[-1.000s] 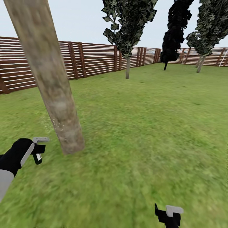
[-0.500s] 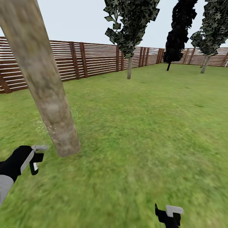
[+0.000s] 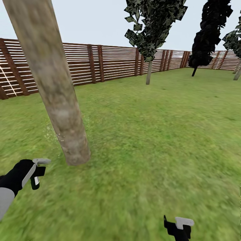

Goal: In the garden, pick up the pesticide atomizer on the floor and spray pesticide onto both trees until each tree trunk is fully covered.

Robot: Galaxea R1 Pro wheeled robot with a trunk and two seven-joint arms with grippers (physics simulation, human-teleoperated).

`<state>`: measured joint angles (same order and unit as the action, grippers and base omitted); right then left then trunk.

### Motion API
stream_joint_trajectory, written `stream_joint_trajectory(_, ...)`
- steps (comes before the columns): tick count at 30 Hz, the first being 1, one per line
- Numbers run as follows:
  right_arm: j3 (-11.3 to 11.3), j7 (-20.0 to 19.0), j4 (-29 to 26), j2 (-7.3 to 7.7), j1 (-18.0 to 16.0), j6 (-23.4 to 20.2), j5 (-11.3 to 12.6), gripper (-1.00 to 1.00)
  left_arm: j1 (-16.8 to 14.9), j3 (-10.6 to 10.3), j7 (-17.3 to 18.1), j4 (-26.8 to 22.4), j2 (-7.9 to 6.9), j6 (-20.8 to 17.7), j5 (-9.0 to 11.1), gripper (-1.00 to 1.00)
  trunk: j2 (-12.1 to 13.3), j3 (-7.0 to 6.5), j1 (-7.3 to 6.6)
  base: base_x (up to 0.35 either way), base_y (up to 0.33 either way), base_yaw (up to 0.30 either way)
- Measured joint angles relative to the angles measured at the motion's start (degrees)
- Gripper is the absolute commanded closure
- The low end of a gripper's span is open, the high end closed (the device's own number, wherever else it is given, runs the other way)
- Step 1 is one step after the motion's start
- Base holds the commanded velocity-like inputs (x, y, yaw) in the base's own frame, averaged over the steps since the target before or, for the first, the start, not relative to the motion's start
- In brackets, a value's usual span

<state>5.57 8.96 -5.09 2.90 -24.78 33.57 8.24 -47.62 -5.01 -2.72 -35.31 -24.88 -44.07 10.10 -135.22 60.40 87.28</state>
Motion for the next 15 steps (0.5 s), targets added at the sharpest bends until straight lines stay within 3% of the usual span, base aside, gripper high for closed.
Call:
stream_joint_trajectory(3,0.0,0.0,0.0,0.0,0.0,0.0,0.0,-1.0,0.8,-0.1,-0.1,0.6,0.64,2.8,0.8,1.0,0.0,-0.01,0.0,0.15,-0.233,0.216)
stream_joint_trajectory(6,0.0,0.0,0.0,-0.02,0.0,0.0,0.0,-1.0,0.9,0.0,-0.1,0.7,1.95,3.4,0.2,1.0,0.0,-0.01,0.0,0.159,-0.242,0.274)
stream_joint_trajectory(11,0.0,0.0,0.1,-0.08,0.0,0.0,0.0,-1.0,2.7,1.9,-1.6,0.0,0.73,3.6,-0.1,1.0,0.0,-0.01,0.0,0.16,-0.242,0.247)
stream_joint_trajectory(15,0.0,0.0,0.1,-0.08,0.0,0.0,0.0,-1.0,2.9,2.3,-2.0,-0.2,0.72,3.7,0.2,1.0,0.0,-0.01,0.0,0.169,-0.239,0.081)
